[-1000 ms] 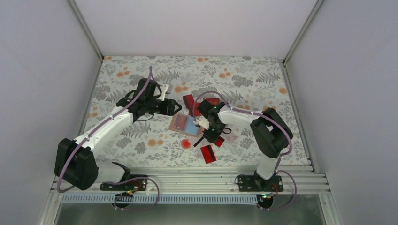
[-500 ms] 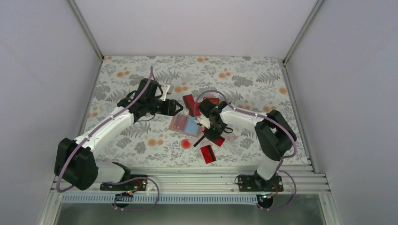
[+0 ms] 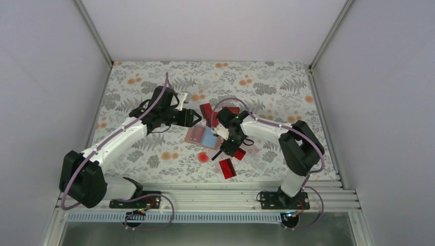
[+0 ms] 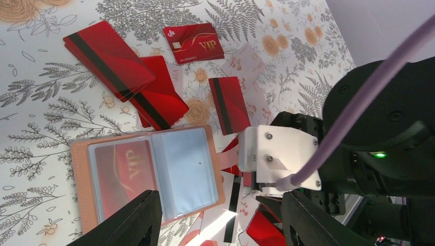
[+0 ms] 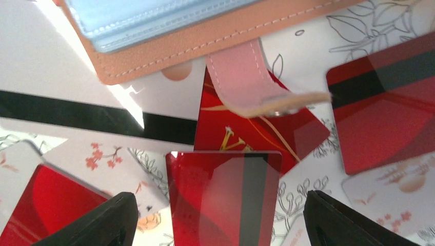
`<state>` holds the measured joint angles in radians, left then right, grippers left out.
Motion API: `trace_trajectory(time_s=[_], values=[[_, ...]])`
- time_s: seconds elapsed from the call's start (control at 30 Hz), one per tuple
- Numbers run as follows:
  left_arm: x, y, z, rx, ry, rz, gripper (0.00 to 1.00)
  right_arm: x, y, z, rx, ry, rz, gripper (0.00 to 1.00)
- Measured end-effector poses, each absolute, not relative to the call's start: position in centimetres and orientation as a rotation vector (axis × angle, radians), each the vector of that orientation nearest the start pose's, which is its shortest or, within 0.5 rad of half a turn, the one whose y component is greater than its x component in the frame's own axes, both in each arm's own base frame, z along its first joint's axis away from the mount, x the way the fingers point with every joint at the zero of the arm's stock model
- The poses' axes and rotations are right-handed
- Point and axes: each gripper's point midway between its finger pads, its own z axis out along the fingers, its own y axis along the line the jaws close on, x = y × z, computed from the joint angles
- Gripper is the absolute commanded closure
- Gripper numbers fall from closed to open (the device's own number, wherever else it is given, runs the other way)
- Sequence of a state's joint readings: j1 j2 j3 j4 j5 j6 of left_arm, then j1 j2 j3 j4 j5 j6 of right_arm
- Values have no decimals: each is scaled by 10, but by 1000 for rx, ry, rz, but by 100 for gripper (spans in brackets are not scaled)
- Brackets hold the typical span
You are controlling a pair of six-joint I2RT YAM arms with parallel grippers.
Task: Put the credit cards into the card holder
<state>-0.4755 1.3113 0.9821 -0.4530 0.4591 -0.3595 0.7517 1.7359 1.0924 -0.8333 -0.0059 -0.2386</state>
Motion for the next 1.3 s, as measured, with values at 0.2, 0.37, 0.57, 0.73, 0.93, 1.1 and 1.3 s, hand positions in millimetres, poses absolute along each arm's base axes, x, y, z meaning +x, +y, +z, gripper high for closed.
trace_trajectory(time_s=[0.2, 0.37, 0.57, 0.73, 0.93, 1.1, 1.3], values=[[290, -234, 186, 376, 2419, -925, 40, 233, 219, 12, -1459, 2716, 50, 21], [289, -233, 186, 374, 2419, -920, 40, 232, 219, 11, -1448, 2720, 61, 38], [289, -232, 185, 372, 2423, -916, 40, 232, 219, 11, -1434, 2728, 71, 49], [289, -232, 185, 371, 2423, -915, 40, 233, 218, 11, -1431, 2731, 82, 50], [289, -232, 185, 370, 2423, -912, 40, 236, 217, 12, -1428, 2730, 82, 50], [289, -232, 185, 369, 2422, -911, 40, 235, 217, 12, -1428, 2735, 81, 35], [290, -232, 183, 369, 2427, -910, 40, 229, 212, 13, -1468, 2745, 76, 19]])
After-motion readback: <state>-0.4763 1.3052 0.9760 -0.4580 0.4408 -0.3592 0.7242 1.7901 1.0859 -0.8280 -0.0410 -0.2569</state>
